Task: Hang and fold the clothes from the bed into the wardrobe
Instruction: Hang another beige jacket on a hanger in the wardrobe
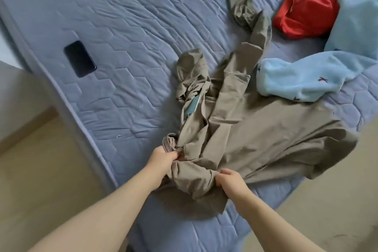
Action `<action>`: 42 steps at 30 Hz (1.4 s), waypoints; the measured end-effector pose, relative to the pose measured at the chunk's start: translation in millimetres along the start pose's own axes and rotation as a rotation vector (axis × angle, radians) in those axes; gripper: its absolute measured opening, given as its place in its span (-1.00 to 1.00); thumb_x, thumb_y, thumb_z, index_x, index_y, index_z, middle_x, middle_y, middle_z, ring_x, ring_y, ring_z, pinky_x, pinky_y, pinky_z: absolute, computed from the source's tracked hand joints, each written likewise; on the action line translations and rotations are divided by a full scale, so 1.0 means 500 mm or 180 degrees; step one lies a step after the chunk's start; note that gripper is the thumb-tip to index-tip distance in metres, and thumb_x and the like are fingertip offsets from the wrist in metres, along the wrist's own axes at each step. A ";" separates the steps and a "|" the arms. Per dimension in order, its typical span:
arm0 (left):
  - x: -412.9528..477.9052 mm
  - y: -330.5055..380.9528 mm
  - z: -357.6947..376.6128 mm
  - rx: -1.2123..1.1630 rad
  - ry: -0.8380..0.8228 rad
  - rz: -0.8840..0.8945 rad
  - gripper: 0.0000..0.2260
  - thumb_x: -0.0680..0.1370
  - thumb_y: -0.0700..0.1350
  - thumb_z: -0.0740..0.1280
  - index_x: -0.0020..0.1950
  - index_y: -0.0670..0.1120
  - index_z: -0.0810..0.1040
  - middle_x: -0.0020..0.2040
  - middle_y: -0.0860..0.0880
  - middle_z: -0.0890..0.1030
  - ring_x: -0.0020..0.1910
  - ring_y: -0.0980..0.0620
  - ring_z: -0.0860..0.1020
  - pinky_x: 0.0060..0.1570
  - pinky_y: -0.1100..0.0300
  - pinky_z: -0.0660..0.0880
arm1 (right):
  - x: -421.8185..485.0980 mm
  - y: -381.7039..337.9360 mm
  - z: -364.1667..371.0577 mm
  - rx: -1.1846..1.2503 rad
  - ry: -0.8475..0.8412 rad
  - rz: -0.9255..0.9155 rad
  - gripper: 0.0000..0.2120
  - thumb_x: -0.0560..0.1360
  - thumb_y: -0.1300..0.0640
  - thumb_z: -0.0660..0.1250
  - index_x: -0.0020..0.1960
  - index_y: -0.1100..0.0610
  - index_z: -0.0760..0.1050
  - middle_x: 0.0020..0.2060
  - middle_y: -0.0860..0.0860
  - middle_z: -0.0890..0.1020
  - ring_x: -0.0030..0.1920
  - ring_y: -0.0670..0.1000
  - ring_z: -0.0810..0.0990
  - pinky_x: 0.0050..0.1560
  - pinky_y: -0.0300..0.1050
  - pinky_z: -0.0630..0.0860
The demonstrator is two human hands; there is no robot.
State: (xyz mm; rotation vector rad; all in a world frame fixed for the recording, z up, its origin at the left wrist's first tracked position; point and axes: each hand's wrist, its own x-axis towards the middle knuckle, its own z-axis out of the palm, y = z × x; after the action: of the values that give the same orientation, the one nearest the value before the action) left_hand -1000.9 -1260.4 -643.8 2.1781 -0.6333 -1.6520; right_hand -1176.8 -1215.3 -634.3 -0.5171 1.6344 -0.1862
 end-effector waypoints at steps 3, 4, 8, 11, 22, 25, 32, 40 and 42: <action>-0.025 -0.037 -0.097 -0.0120 -0.0033 0.0008 -0.88 0.50 -0.32 0.32 -0.09 -0.12 0.59 -0.22 -0.05 0.61 -0.20 0.01 0.56 -0.19 0.21 0.48 | -0.021 -0.018 0.078 -0.0077 0.0030 -0.0064 -0.76 0.44 0.33 0.18 -0.39 0.15 0.35 -0.46 0.04 0.36 -0.35 0.01 0.29 -0.36 -0.15 0.19; -0.031 -0.044 -0.116 -0.0151 -0.0057 0.0014 -0.87 0.49 -0.33 0.32 -0.12 -0.12 0.59 -0.22 -0.06 0.62 -0.19 0.00 0.56 -0.17 0.19 0.49 | -0.024 -0.022 0.095 0.0062 0.0123 -0.0137 -0.79 0.46 0.29 0.19 -0.35 0.16 0.37 -0.42 0.06 0.38 -0.32 0.02 0.31 -0.32 -0.14 0.22; -0.060 -0.083 -0.230 0.0070 -0.0117 0.0062 -0.86 0.50 -0.28 0.34 -0.20 -0.08 0.58 -0.29 -0.04 0.60 -0.33 0.07 0.53 -0.38 0.29 0.44 | -0.057 -0.063 0.217 0.0546 0.0337 -0.0548 -0.85 0.53 0.05 0.27 -0.16 0.10 0.45 -0.27 0.00 0.50 -0.26 -0.04 0.43 -0.24 -0.16 0.33; -0.084 -0.112 -0.301 0.0504 -0.0687 0.0215 -0.79 0.47 -0.31 0.34 -0.22 0.00 0.58 -0.34 0.12 0.58 -0.37 0.26 0.50 -0.40 0.47 0.41 | -0.073 -0.095 0.324 0.0897 -0.0236 -0.0500 -0.83 0.48 0.03 0.36 0.00 0.07 0.46 -0.17 -0.01 0.56 -0.17 -0.02 0.52 -0.12 -0.09 0.49; -0.084 -0.171 -0.342 0.0805 -0.0862 -0.0014 -0.96 0.54 -0.01 0.29 -0.05 0.07 0.53 -0.13 0.10 0.60 -0.28 0.20 0.53 -0.34 0.36 0.44 | -0.069 -0.025 0.303 0.0483 0.0638 -0.0044 -0.85 0.51 0.18 0.29 -0.22 0.16 0.52 -0.28 0.14 0.60 -0.23 0.10 0.55 -0.14 -0.05 0.51; -0.065 -0.142 -0.283 0.1281 0.0238 0.0455 -0.86 0.57 -0.02 0.22 0.09 0.09 0.52 0.07 0.08 0.57 -0.01 0.08 0.53 0.00 0.18 0.48 | -0.074 -0.019 0.237 0.0126 0.1293 -0.0407 -0.89 0.45 0.18 0.32 -0.26 0.12 0.50 -0.33 0.09 0.59 -0.22 0.12 0.53 -0.19 -0.04 0.47; -0.042 -0.041 -0.125 0.3204 -0.0142 0.1983 -0.30 0.45 -0.39 0.16 0.42 0.23 0.10 0.48 0.08 0.01 0.43 -0.05 0.06 0.29 0.02 0.21 | -0.093 -0.034 0.124 0.0199 0.1269 -0.1376 -0.74 0.45 0.26 0.32 -0.23 -0.10 0.56 -0.33 -0.14 0.63 -0.24 -0.11 0.55 -0.19 -0.22 0.46; 0.007 -0.019 -0.053 0.3560 0.0037 0.1537 -0.85 0.54 -0.19 0.14 -0.12 0.08 0.35 0.01 0.03 0.56 0.11 -0.04 0.48 0.27 0.07 0.16 | -0.055 -0.002 -0.018 0.1157 0.1579 -0.1055 -0.82 0.53 0.23 0.25 -0.19 0.09 0.57 -0.33 -0.06 0.59 -0.28 -0.15 0.51 -0.25 -0.34 0.45; 0.005 -0.031 -0.062 0.3796 -0.0798 0.1418 -0.84 0.53 -0.17 0.16 -0.07 0.09 0.42 0.04 0.01 0.59 0.07 -0.07 0.50 0.00 0.16 0.29 | -0.039 0.026 -0.056 0.1253 0.2127 -0.0696 -0.89 0.53 0.28 0.22 -0.11 0.18 0.51 -0.32 -0.02 0.52 -0.22 -0.06 0.46 -0.22 -0.24 0.41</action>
State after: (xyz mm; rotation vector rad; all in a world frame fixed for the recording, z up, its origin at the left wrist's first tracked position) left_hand -968.4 -1248.4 -645.4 2.1251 -2.4473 -1.4213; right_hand -1205.8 -1200.5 -618.2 -0.3407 2.1095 -0.9022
